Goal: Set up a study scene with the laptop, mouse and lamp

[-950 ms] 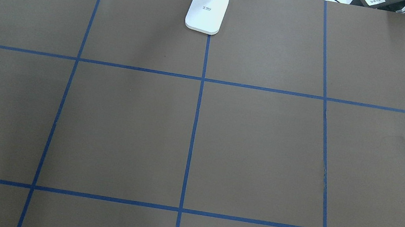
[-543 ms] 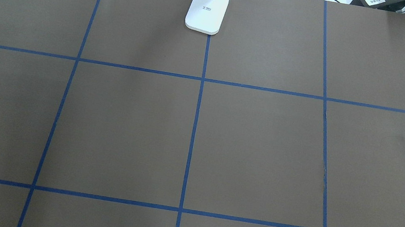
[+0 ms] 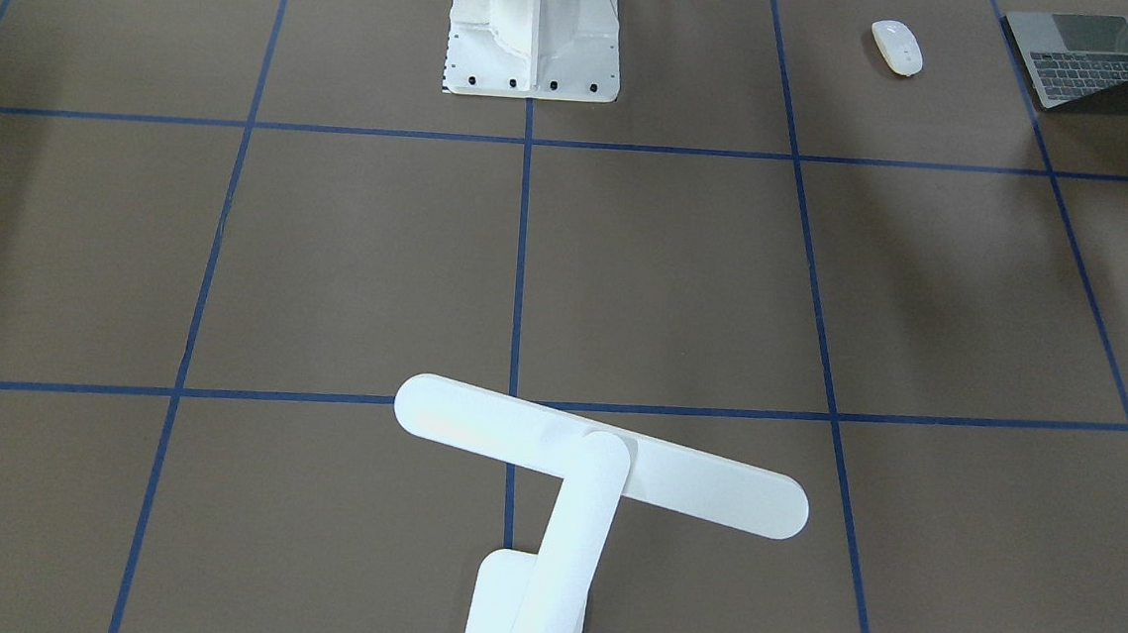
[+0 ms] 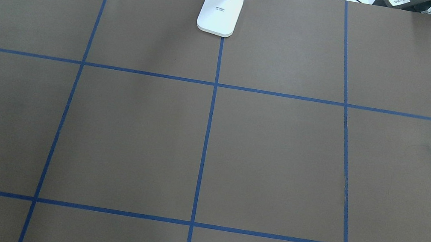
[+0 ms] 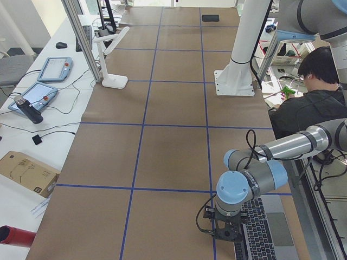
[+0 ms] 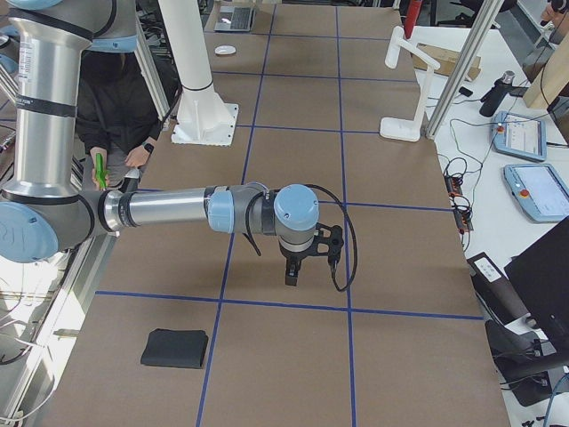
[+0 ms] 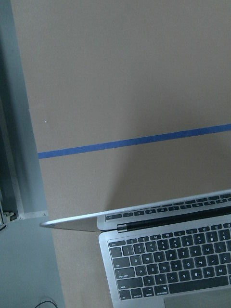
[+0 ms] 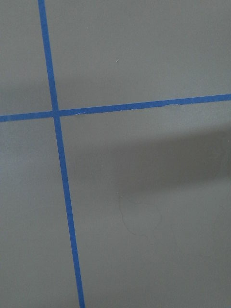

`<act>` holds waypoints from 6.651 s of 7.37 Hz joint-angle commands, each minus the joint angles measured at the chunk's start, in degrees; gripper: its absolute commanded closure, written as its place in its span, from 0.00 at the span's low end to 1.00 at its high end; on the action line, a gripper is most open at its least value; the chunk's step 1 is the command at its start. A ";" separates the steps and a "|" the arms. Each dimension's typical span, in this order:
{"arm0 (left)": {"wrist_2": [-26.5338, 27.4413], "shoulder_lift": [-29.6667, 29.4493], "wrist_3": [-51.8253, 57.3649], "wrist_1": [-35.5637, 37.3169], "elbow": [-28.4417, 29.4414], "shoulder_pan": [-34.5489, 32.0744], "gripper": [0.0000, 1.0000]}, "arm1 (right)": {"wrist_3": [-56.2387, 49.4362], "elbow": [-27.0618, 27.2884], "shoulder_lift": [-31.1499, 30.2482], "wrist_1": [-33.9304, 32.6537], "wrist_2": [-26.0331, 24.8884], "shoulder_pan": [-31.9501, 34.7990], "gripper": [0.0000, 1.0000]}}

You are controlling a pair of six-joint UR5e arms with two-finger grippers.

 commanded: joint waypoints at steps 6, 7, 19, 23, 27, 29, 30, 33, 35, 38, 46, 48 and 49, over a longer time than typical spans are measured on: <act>-0.18 0.45 0.13 -0.10 1.29 0.03 0.26 | 0.27 0.13 -0.30 0.02 2.62 0.00 0.01; -0.18 0.54 0.13 -0.10 1.20 0.03 0.47 | 0.27 0.14 -0.30 0.02 2.53 0.00 0.01; 0.26 2.12 0.75 0.60 -2.57 -0.14 1.00 | 0.45 0.05 0.23 0.02 2.27 0.00 0.01; 0.34 -3.57 0.57 15.48 -12.30 -0.14 1.00 | 0.54 0.22 0.58 0.02 2.01 0.09 0.01; -0.10 -19.37 -3.82 28.52 -14.44 0.56 1.00 | 0.89 0.22 0.58 -0.07 2.53 0.09 0.01; -0.18 -28.68 -5.31 36.59 -15.31 5.19 1.00 | 2.03 0.31 0.49 0.02 2.70 0.09 0.01; -1.58 -34.82 -10.19 40.46 -15.49 9.92 1.00 | 2.12 0.22 0.58 0.02 2.53 0.00 0.01; -6.76 -51.10 -28.37 44.99 -13.57 23.46 1.00 | 2.03 0.84 1.81 0.02 1.48 0.00 0.01; -7.39 -61.11 -40.95 44.81 -8.32 30.85 1.00 | 2.03 0.49 2.86 -0.25 1.21 0.00 0.01; -7.39 -70.28 -53.79 39.91 1.01 36.92 1.00 | 3.08 0.49 2.86 -0.25 0.95 0.00 0.01; -7.22 -84.79 -64.91 37.17 15.43 46.44 1.00 | 3.44 -0.57 2.78 -0.33 0.95 -0.17 0.01; -6.95 -89.87 -66.83 29.91 26.71 46.44 1.00 | 3.35 -0.83 2.78 -0.33 0.95 -0.35 0.01; -6.69 -90.42 -66.84 27.08 29.04 46.44 1.00 | 3.35 -0.83 2.86 -0.33 0.86 -0.26 0.01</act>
